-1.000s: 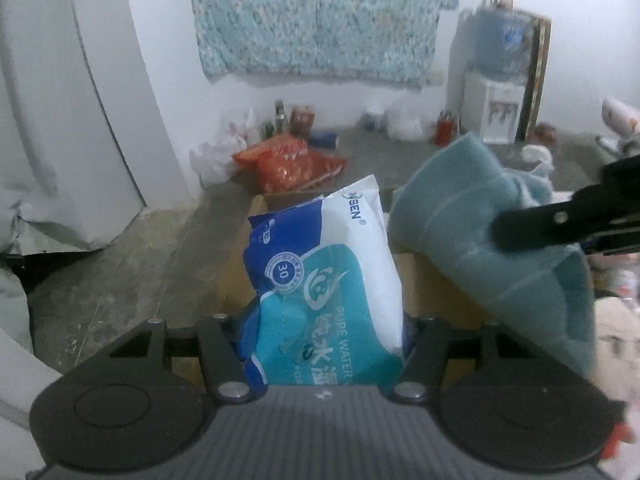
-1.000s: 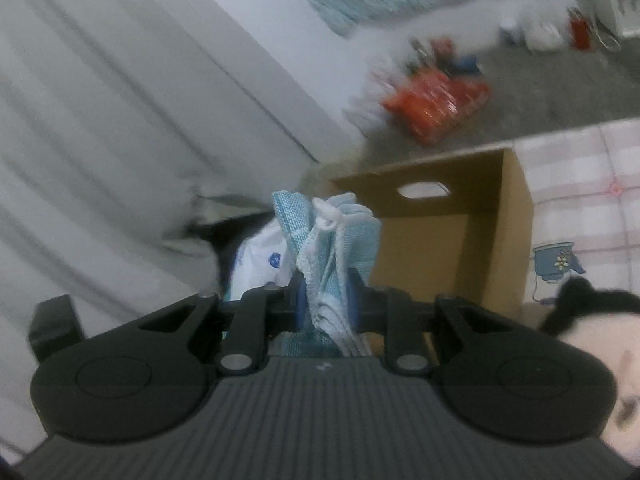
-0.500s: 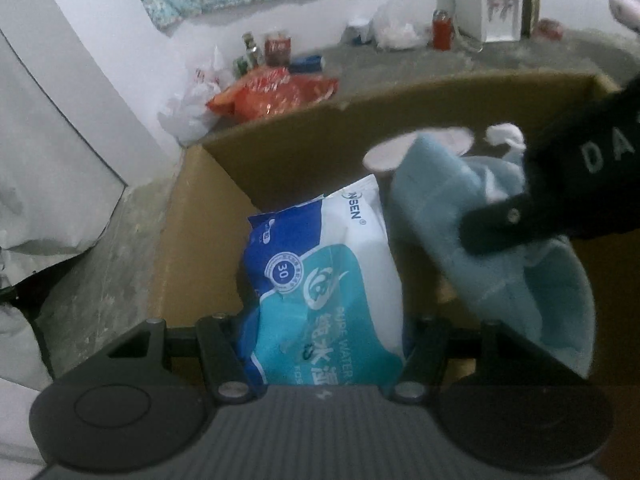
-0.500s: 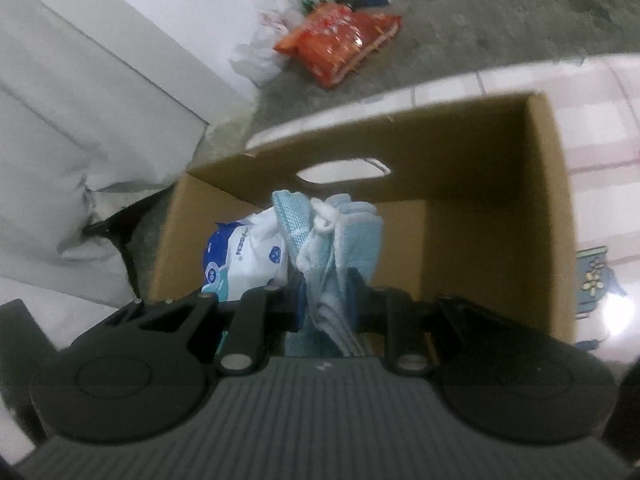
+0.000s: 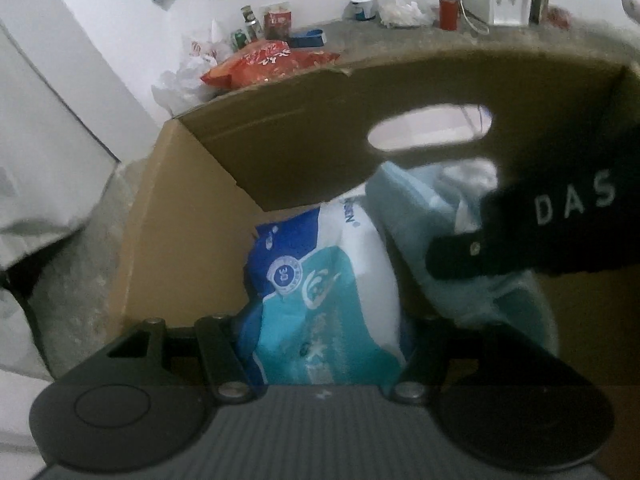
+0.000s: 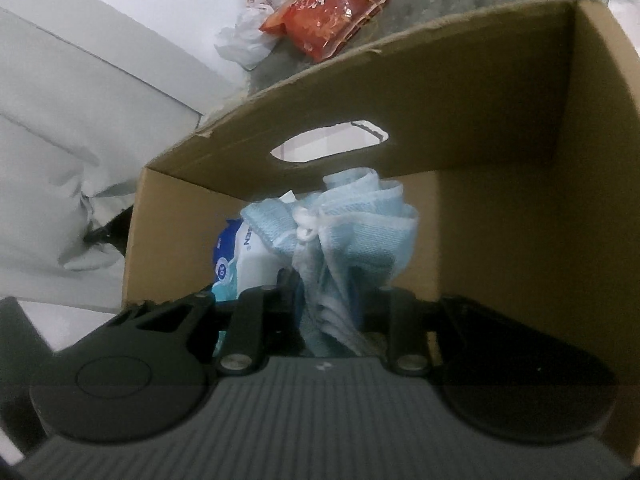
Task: Organize soft objects
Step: 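Lower both items into the cardboard box and open both tools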
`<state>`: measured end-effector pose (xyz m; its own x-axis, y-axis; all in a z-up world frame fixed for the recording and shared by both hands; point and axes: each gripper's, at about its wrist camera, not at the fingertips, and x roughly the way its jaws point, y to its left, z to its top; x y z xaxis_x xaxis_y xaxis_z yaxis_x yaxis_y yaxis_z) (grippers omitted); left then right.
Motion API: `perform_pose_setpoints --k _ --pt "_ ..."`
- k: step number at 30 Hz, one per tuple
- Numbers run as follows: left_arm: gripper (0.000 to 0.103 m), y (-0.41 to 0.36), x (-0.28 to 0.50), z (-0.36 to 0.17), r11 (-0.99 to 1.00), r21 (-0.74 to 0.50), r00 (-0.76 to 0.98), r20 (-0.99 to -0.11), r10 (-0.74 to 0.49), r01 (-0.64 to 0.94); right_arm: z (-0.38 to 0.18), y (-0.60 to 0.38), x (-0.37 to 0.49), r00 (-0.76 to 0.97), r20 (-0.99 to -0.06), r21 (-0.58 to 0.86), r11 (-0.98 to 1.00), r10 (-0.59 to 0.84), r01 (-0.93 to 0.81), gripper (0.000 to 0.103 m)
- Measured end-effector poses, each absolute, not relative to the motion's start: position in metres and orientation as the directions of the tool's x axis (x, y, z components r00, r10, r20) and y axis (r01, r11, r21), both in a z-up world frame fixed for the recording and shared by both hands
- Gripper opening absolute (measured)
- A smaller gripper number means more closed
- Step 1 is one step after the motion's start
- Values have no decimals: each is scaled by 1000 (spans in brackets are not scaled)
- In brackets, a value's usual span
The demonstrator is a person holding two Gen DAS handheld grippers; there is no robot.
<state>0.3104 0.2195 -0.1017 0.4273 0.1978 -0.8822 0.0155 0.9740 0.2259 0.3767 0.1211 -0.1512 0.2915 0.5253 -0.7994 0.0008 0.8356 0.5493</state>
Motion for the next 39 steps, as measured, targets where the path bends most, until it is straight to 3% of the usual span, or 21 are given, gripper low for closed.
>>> perform_pose_setpoints --k 5,19,22,24,27,39 --pt "78 229 310 -75 982 188 506 -845 172 -20 -155 114 379 280 -785 583 812 553 30 24" --pt "79 246 293 -40 985 157 569 -804 172 -75 -180 126 378 218 -763 640 757 609 128 26" --pt "81 244 291 -38 983 165 570 -802 178 -75 -176 125 379 214 -764 638 762 608 109 32" --pt "81 241 288 -37 983 164 573 -800 178 -77 -168 122 379 224 -770 626 775 597 86 49" --pt "82 242 284 -32 985 148 577 -799 172 -90 -148 116 376 277 -761 621 782 586 53 64" --pt "90 221 227 27 991 83 647 -751 131 -104 -46 67 332 409 -683 615 779 605 -126 69"
